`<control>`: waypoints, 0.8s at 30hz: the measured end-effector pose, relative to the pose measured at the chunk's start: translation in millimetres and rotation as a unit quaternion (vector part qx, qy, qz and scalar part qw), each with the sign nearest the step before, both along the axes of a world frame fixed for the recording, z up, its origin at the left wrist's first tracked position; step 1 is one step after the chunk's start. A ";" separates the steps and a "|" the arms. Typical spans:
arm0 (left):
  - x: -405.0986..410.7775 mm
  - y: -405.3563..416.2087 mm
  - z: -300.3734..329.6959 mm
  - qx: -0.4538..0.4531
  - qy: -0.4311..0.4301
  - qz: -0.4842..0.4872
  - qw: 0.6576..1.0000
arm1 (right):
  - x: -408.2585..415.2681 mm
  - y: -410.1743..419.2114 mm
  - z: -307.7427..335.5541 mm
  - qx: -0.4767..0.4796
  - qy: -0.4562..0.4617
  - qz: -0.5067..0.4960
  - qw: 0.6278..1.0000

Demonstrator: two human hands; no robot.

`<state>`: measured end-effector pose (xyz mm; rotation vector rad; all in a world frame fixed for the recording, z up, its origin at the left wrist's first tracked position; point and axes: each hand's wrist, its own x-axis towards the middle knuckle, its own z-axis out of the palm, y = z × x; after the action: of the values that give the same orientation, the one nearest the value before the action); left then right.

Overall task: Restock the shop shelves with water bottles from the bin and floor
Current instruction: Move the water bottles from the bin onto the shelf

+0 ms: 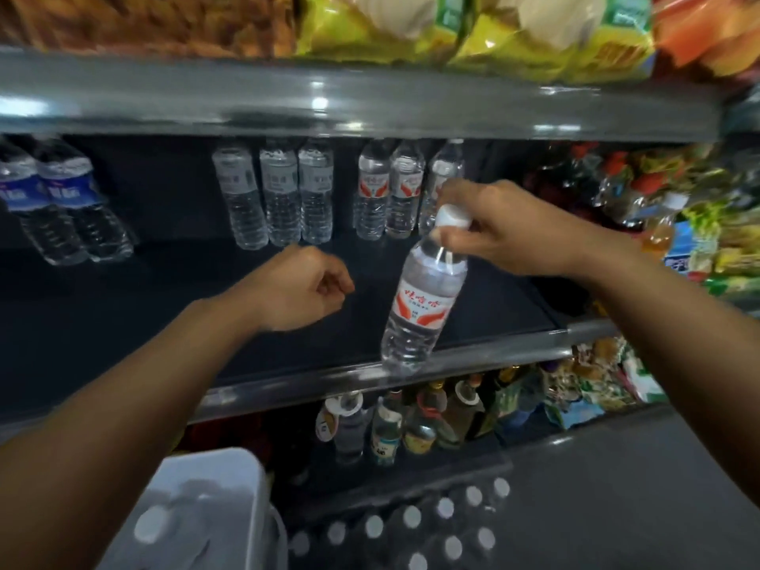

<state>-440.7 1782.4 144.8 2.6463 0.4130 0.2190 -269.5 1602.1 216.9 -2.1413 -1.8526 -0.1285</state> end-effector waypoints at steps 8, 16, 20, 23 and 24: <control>101.4 -25.1 2.9 0.002 -0.036 -0.002 0.999 | 127.1 -2.3 6.2 0.023 -0.056 -0.082 0.995; 141.3 -30.4 -16.7 -0.002 -0.017 0.003 1.000 | 218.2 33.2 -6.6 0.028 -0.063 -0.139 0.988; 150.5 -25.7 -21.3 -0.002 -0.024 0.011 1.000 | 253.3 59.2 -21.5 0.006 -0.070 -0.180 0.981; 155.0 -22.5 -26.2 -0.004 -0.041 0.008 0.999 | 270.4 76.4 -29.1 0.008 -0.076 -0.199 0.977; 155.9 -21.7 -28.7 -0.004 -0.044 0.007 0.999 | 277.3 81.8 -29.8 0.002 -0.069 -0.203 0.977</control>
<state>-284.8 1760.7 116.1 2.6158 0.4036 0.3374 7.9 1683.9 187.1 -2.5370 -1.4500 -0.3789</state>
